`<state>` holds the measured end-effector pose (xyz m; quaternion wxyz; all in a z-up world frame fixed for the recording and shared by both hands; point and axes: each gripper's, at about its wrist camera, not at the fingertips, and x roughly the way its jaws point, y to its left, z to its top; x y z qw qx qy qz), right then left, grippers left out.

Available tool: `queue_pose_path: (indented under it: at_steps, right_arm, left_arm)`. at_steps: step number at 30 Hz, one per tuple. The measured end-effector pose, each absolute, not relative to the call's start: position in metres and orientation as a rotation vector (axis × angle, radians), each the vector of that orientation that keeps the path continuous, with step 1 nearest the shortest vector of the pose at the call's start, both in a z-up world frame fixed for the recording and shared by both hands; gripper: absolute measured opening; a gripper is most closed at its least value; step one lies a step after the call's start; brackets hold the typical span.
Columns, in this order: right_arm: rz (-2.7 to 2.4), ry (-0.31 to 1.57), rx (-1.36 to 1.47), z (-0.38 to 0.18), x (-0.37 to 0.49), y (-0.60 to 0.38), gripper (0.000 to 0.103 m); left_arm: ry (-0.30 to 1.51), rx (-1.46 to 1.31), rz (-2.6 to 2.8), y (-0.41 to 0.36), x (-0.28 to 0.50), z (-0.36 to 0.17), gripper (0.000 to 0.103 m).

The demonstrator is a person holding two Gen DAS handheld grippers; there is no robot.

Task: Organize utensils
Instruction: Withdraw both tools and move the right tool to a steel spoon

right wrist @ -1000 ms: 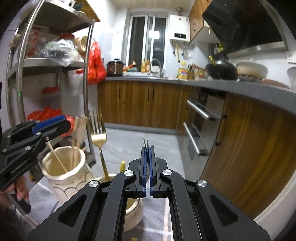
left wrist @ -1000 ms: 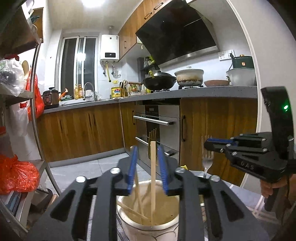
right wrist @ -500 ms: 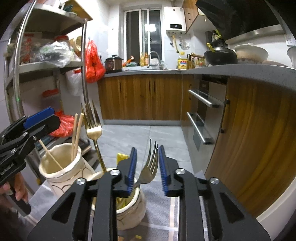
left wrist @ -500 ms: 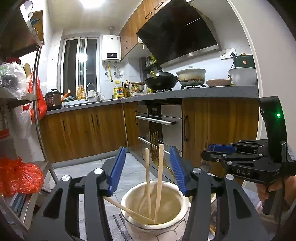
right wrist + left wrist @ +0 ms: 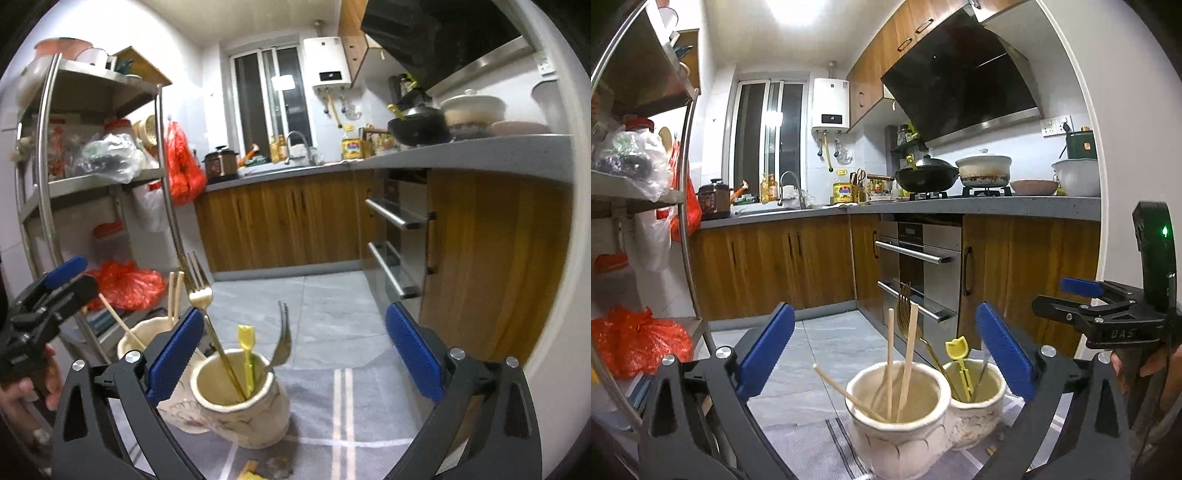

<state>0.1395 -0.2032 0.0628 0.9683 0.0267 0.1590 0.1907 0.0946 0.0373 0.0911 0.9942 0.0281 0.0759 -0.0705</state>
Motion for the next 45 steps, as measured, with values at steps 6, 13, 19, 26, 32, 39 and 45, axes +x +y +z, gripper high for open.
queue_pose_path:
  at_steps: [6,13,19,26,32,39,45]
  right_arm:
    - [0.349,0.355,0.064,0.049,0.121,-0.218,0.098]
    - [0.329,0.407,0.052,0.03,0.102,-0.225,0.098]
    - [0.298,0.494,0.021,0.01,0.102,-0.224,0.098]
    - [0.292,0.627,-0.023,-0.02,0.094,-0.215,0.098]
    - [0.278,0.683,-0.129,-0.038,0.098,-0.196,0.098]
    - [0.311,0.755,-0.148,-0.047,0.119,-0.184,0.08]
    - [0.375,0.804,-0.17,-0.05,0.137,-0.172,0.052]
  left_arm:
    - [0.195,0.002,-0.104,0.045,0.078,0.087,0.097]
    - [0.262,-0.022,-0.041,0.049,0.055,0.057,0.097]
    - [0.351,-0.068,-0.025,0.047,0.042,0.028,0.097]
    - [0.398,-0.022,-0.021,0.039,0.034,0.014,0.097]
    - [0.472,-0.044,-0.045,0.04,0.037,0.004,0.097]
    - [0.504,-0.036,-0.067,0.036,0.041,-0.005,0.097]
    - [0.516,-0.013,-0.087,0.031,0.043,-0.009,0.097]
